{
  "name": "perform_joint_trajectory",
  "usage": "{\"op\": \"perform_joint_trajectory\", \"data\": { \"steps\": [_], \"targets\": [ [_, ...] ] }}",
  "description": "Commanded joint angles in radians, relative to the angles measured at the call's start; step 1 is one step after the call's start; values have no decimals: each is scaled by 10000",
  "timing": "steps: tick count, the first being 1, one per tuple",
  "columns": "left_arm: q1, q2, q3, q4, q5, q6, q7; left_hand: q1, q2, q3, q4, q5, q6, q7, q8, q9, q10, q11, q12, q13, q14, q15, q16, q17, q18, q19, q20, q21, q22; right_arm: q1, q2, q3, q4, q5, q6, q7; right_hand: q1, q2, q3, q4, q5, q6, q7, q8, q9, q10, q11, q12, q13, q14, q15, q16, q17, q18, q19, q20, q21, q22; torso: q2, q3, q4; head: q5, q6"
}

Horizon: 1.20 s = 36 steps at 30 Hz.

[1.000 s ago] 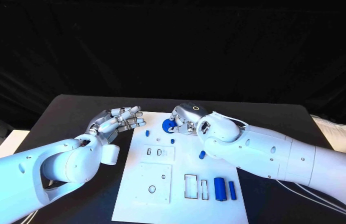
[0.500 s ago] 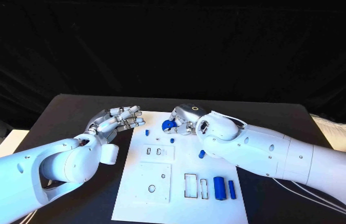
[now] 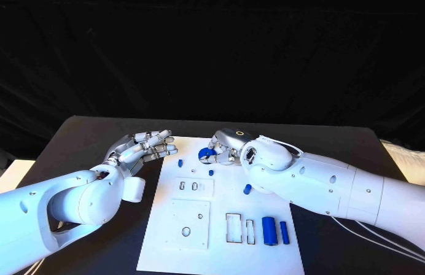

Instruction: Assemble the parts on the task board

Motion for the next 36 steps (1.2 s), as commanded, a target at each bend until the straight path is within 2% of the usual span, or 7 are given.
{"op": "perform_joint_trajectory", "data": {
  "steps": [1, 7, 11, 18, 24, 29, 36],
  "targets": [
    [13, 8, 7, 22, -17, 116, 68, 12, -8, 9, -47, -27, -27, 65, -41, -8, -65, -21, -14, -9, -68, 12, -60, -17, 117, -59, -13, -68, 4, -28, -54, -22, 42, 47, 59, -145, 32, 103, -54, -27, 63, -30, 8, 21, 12, 641, 63, 40, 2037, 956, 46, 37, 2193, -115, 616, 40, 40, 1845, 0, 2, 6, 0, -2],
    [13, 0, 7, -3, -17, 118, 72, 19, -12, 12, -58, -26, -32, 67, -43, -9, -71, -19, -15, -10, -70, 13, -64, -21, 119, -61, -10, -71, 5, -39, -372, -20, 352, 242, -1050, 294, 229, 125, -113, -87, 191, -16, 2, 26, 15, 660, 58, 80, 2063, 956, 42, 37, 2193, -129, 651, 39, 67, 1909, -7, 7, -12, 3, 24],
    [13, -9, 7, -31, -17, 121, 78, 23, -10, 17, -63, -25, -33, 67, -44, -9, -73, -19, -15, -10, -71, 14, -65, -23, 120, -62, -9, -72, 6, -39, -865, 29, 727, 1230, -1754, 1380, 504, 132, -150, -162, 317, -29, 7, 17, 10, 623, 60, -3, 2015, 942, 40, 13, 2129, -136, 667, 38, 80, 1939, -30, 14, -61, -16, 63],
    [11, 86, 4, -156, -17, 150, 70, 31, -3, 26, -71, -23, -33, 65, -44, -9, -74, -19, -14, -9, -70, 14, -67, -26, 121, -63, -7, -73, 8, 135, -2253, 139, 1539, 4263, -964, 2885, 1170, 60, -215, -513, 313, -52, 22, 22, 10, 595, 72, -54, 1990, 940, 54, 10, 2123, -185, 787, 48, 174, 2159, -163, 72, -244, -39, 92],
    [4, 256, -2, -270, -17, 220, 86, 56, 22, 60, -95, -17, -20, 43, -35, -5, -62, -32, -3, -6, -60, 9, -69, -34, 127, -60, -4, -74, 13, 197, -3718, 157, 1688, 6349, -416, 3763, 2950, -13, 198, -1799, 251, 157, 19, 50, 27, 478, 50, -288, 1860, 980, 18, 83, 2329, -214, 855, 18, 230, 2289, -306, 157, -478, 21, 136],
    [-10, 376, -18, -357, -15, 268, 100, 59, 32, 72, -100, -18, -9, 35, -30, -2, -49, -39, 4, -4, -51, 4, -67, -36, 130, -56, -4, -73, 16, 72, -4486, 148, 1518, 6668, -354, 4173, 3336, -224, 269, -2213, 481, 177, 32, 32, 12, 312, 51, -615, 1672, 944, 40, 21, 2183, -197, 811, 38, 199, 2216, -376, 237, -564, -28, 101],
    [-25, 459, -42, -424, -1, 313, 113, 59, 32, 72, -100, -18, -9, 35, -30, -2, -49, -39, 4, -4, -51, 4, -67, -36, 130, -56, -4, -73, 16, -124, -4940, 141, 1103, 6027, -417, 4283, 3251, -348, 197, -2273, 654, 45, 59, -1, -10, 299, 78, -649, 1650, 981, 59, 85, 2350, -212, 849, 50, 228, 2285, -424, 346, -642, -114, 106]
  ]
}}
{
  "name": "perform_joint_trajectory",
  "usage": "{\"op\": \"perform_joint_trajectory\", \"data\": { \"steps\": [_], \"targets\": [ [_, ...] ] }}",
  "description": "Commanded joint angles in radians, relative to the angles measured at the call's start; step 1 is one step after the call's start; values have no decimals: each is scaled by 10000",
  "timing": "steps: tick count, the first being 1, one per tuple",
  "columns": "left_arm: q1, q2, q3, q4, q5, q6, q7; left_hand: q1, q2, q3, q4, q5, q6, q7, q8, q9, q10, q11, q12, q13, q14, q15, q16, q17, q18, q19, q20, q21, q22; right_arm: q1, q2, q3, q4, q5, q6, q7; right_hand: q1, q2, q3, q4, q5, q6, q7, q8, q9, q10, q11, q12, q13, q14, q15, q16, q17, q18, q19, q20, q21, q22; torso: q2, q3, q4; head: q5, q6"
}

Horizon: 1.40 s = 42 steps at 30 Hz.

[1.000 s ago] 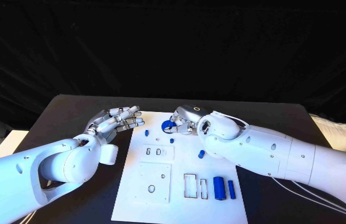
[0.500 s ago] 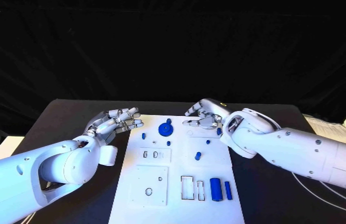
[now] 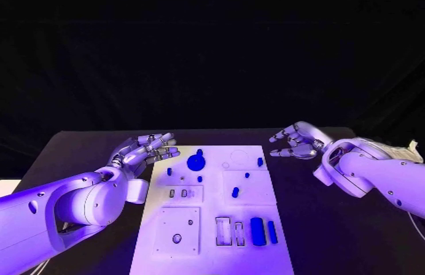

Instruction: Assemble the parts on the task board

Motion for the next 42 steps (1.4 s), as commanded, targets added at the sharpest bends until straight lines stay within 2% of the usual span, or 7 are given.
{"op": "perform_joint_trajectory", "data": {
  "steps": [1, 8, 12, 16, 20, 27, 42],
  "targets": [
    [-3, 49, 0, -20, 0, 258, 110, 59, 32, 14, -44, -18, -9, 35, -30, -2, -50, -38, 4, -7, -51, 4, -67, -13, 130, -56, -4, -25, 16, -79, 4, 0, -158, -109, 211, 465, -7, -94, -45, -45, 37, -49, 37, -4, -14, 299, 79, -40, 1622, 981, 60, 38, 2355, -56, 849, 51, 35, 2290, -43, 91, -80, -35, -1],
    [-19, 123, -11, -64, 2, 285, 106, 60, 40, 24, -49, -18, 0, 32, -26, -1, -40, -43, 9, -5, -41, 0, -64, -15, 133, -49, -5, -23, 19, -334, 285, -1, -595, -380, 151, 422, -194, -130, -155, -2, -81, -232, 63, -4, -20, 339, 108, 32, 1661, 1000, 87, 71, 2439, -58, 853, 75, 38, 2298, -17, 155, -64, -44, -51],
    [-28, 154, -15, -97, 2, 283, 97, 60, 42, 28, -50, -18, 3, 32, -25, 0, -37, -45, 10, -5, -37, -2, -63, -16, 134, -47, -6, -21, 20, -449, 548, -1, -808, -590, 59, 324, -231, -82, -164, 14, -132, -251, 67, 10, -13, 366, 113, 85, 1692, 1013, 94, 93, 2494, -65, 872, 83, 52, 2330, -7, 149, -45, -54, -58],
    [-31, 180, -16, -116, 2, 281, 84, 60, 43, 30, -51, -18, 3, 32, -25, 0, -36, -45, 11, -5, -36, -3, -63, -17, 135, -45, -6, -21, 21, -500, 695, -1, -909, -710, 71, 258, -230, -32, -150, 13, -158, -238, 66, 23, -6, 390, 112, 135, 1720, 1019, 95, 105, 2523, -71, 886, 86, 62, 2354, -1, 123, -22, -57, -68],
    [-33, 192, -16, -129, 2, 282, 78, 60, 43, 30, -52, -18, 3, 32, -25, 0, -36, -45, 11, -5, -36, -3, -63, -17, 135, -45, -6, -21, 21, -544, 872, 0, -994, -777, 75, 221, -220, 35, -128, 2, -191, -201, 62, 41, 5, 416, 110, 186, 1750, 1026, 95, 117, 2554, -76, 899, 88, 72, 2377, 14, 148, -31, -1, -97],
    [-34, 201, -17, -142, 2, 287, 66, 60, 44, 32, -53, -18, 4, 33, -25, 0, -35, -45, 11, -5, -35, -3, -63, -18, 135, -43, -7, -20, 22, -593, 1140, 0, -1161, -886, 148, 169, -182, 144, -73, -38, -258, -78, 46, 79, 24, 434, 95, 224, 1771, 1029, 87, 123, 2568, -80, 908, 87, 79, 2394, 14, 128, -15, -31, -139],
    [-34, 198, -17, -156, 2, 297, 50, 60, 44, 32, -53, -18, 4, 33, -25, 0, -35, -45, 11, -5, -35, -3, -63, -18, 135, -43, -7, -20, 22, -757, 1585, 0, -1498, -1413, 233, 58, -86, 367, 127, -170, -612, 143, 16, 76, 26, 472, 68, 304, 1819, 1037, 62, 136, 2601, -86, 924, 66, 90, 2421, 15, 125, -26, 83, -210]
  ]
}}
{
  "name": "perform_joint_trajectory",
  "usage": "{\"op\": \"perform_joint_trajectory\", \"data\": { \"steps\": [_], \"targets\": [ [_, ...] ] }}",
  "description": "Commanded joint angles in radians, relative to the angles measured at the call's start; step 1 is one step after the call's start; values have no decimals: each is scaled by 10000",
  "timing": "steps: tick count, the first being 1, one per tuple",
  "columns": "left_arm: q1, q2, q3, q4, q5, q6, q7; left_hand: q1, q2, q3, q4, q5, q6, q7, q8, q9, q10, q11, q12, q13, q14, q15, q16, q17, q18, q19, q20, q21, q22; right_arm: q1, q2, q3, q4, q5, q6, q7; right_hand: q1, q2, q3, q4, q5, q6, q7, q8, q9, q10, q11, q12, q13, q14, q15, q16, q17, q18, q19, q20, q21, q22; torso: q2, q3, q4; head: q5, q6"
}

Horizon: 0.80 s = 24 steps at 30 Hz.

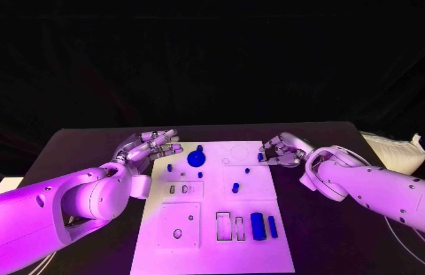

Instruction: Assemble the parts on the task board

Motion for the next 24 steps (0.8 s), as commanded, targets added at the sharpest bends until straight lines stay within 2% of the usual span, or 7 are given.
{"op": "perform_joint_trajectory", "data": {
  "steps": [1, 10, 12, 24],
  "targets": [
    [2, 18, 5, 5, -1, 217, 60, 60, 44, 32, -53, -18, 4, 33, -25, 0, -35, -45, 11, -6, -35, -3, -63, -11, 136, -43, -6, -20, 13, -30, 50, -1, -33, -417, 166, -81, 27, 104, 85, -14, -56, 98, -9, 35, 11, 439, 31, 22, 1800, 1037, 61, 58, 2597, -88, 923, 66, 51, 2416, -2, -2, -8, 28, -10],
    [2, 6, 5, 5, -1, 224, 52, 60, 44, 32, -53, -18, 4, 33, -25, 0, -35, -45, 11, -6, -35, -3, -63, -11, 136, -43, -6, -20, 13, -51, 150, -1, -150, -471, 196, -93, 75, 234, 244, -74, -121, 247, -39, 49, 16, 451, 6, 47, 1815, 1039, 36, 62, 2606, -90, 930, 49, 56, 2427, -2, -3, -10, 53, -41],
    [2, 5, 5, 6, -1, 230, 46, 60, 44, 33, -55, -18, 4, 33, -25, 0, -35, -45, 10, -7, -34, -4, -63, -12, 136, -41, -7, -20, 13, -52, 188, -1, -191, -504, 222, -86, 78, 251, 270, -83, -133, 272, -45, 50, 16, 457, 2, 60, 1823, 1039, 31, 63, 2608, -91, 931, 45, 57, 2430, 1, -5, -7, 46, -83],
    [2, -17, 5, 7, -1, 241, 17, 58, 40, 40, -63, -20, 2, 39, -27, -1, -37, -43, 8, -8, -29, -6, -64, -16, 138, -30, -9, -15, 18, -53, 367, 0, -421, -579, 293, -89, 93, 351, 437, -135, -219, 436, -92, 61, 20, 479, -35, 100, 1847, 1044, -7, 71, 2628, -96, 943, 14, 65, 2450, 8, 8, -11, 112, -44]
  ]
}}
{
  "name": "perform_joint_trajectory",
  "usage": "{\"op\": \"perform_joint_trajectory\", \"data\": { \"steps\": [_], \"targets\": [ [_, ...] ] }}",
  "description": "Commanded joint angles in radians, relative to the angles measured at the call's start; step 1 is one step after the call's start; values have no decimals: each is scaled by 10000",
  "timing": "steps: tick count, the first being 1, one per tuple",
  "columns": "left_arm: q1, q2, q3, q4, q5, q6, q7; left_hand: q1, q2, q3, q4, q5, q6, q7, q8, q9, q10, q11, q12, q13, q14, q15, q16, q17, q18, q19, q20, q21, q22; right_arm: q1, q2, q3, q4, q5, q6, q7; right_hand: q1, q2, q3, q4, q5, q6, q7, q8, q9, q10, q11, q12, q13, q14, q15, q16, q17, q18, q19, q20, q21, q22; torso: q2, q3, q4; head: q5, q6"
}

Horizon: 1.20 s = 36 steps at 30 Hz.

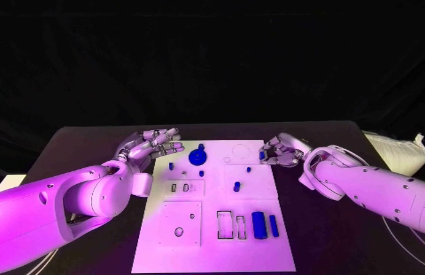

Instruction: Assemble the parts on the task board

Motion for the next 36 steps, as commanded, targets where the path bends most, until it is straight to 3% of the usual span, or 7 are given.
{"op": "perform_joint_trajectory", "data": {
  "steps": [1, 12, 22, 36],
  "targets": [
    [3, 2, 6, 11, -1, 219, 34, 59, 41, 12, -35, -20, 2, 39, -27, -2, -37, -43, 8, -9, -29, -6, -64, -15, 138, -30, -9, -15, 9, -11, 42, -2, -45, -173, 215, -22, -8, 62, 44, 0, -26, 88, 9, 62, 13, 514, -72, -69, 1848, 1044, -8, 38, 2631, -96, 943, 13, 66, 2453, 2, 8, -4, 23, 16],
    [3, -9, 6, 14, -1, 238, 9, 54, 37, 14, -39, -22, -3, 45, -31, -3, -43, -39, 5, -10, -27, -6, -66, -18, 140, -17, -10, -8, 13, -11, 97, -2, -102, -263, 267, -31, -29, 82, 127, -31, -77, 217, -30, 80, 21, 542, -102, -13, 1882, 1044, -36, 38, 2631, -103, 961, -10, 78, 2484, 1, 10, -17, 30, 11],
    [3, -10, 6, 16, -1, 254, -9, 54, 37, 14, -39, -22, -3, 45, -31, -3, -43, -39, 5, -10, -27, -6, -66, -18, 140, -17, -10, -8, 13, -11, 147, -1, -127, -275, 182, -73, -93, 212, 405, -118, -115, 813, -251, 260, 96, 602, -280, 105, 1954, 1044, -186, 38, 2631, -113, 984, -131, 95, 2525, 2, 15, -7, 19, 1],
    [3, -4, 6, -7, -1, 254, -38, 54, 37, 14, -39, -22, -3, 45, -31, -3, -43, -39, 5, -10, -27, -6, -66, -18, 140, -17, -10, -8, 13, 12, 187, 16, 84, -34, -537, -189, -228, 409, 701, -183, 21, 1265, -502, 432, 201, 654, -504, 200, 2014, 1044, -360, 38, 2631, -130, 1024, -302, 123, 2593, -4, 9, -4, 26, -39]
  ]
}}
